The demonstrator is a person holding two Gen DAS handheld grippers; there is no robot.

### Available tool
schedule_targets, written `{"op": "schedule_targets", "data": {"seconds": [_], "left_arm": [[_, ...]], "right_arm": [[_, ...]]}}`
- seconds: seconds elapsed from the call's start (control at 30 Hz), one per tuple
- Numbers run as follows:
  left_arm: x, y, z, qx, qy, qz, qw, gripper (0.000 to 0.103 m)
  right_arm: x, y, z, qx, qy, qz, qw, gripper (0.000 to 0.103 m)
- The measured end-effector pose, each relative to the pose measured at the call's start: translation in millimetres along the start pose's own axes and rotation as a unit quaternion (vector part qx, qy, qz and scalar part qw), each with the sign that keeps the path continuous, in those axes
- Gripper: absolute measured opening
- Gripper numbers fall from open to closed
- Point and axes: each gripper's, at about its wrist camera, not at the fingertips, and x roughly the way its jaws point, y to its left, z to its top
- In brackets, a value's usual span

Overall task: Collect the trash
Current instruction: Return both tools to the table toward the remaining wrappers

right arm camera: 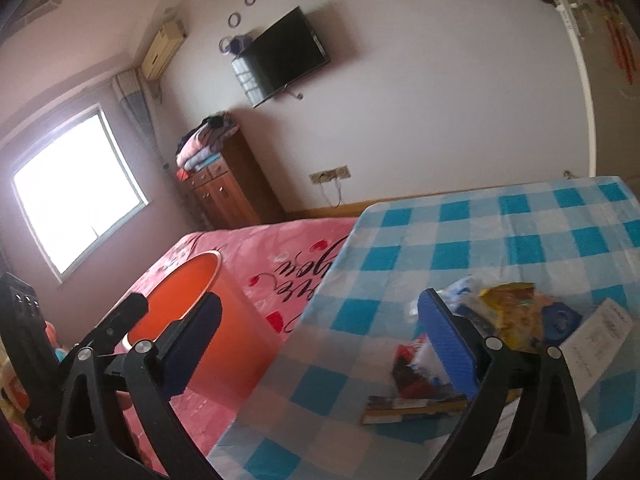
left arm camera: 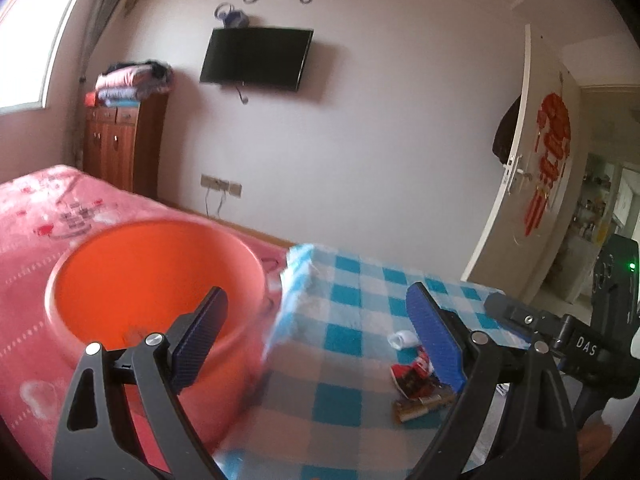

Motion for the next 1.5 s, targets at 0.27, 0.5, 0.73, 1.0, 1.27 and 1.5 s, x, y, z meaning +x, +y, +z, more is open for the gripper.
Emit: {"op": "schedule_targets", "data": {"seconds": [0.27, 0.5, 0.73, 1.0, 1.27, 1.5], "left_arm": [[7.5, -23.4, -20.3, 0.018, 0.026, -0.013, 0.9994, 0.091], [15.6, -52.3, -35.7, 0.050, 0.045, -0.023, 0.9974, 0.091], [26.7, -75.4, -50.6, 0.070, 0.068, -0.028, 0.9948, 0.091], [37.6, -100.4, -64.9, 0.091, 0.086, -0.034, 0.9915, 0.091], [50.2, -124.3, -78.5, 0.114, 0.111, -0.041, 0.9864, 0.091], [60.2, -144.0, -88.6, 0.131, 0.131, -0.042, 0.9818, 0.091]], "right_arm": [[-23.2, -34.1, -8.9, 0.011, -0.037, -0.019, 0.999, 0.098], [-33.4, -50.2, -15.5, 0.001, -0.046, -0.032, 0.998, 0.098], [-37.1, -69.5, -22.8, 0.015, -0.042, -0.032, 0.998, 0.098], [-48.9, -92.6, -26.2, 0.020, -0.051, -0.044, 0.998, 0.098], [-57.4, -121.8, -27.6, 0.040, -0.051, -0.054, 0.996, 0.098], [-64.1, -151.5, -26.7, 0.066, -0.051, -0.073, 0.994, 0.098]]}}
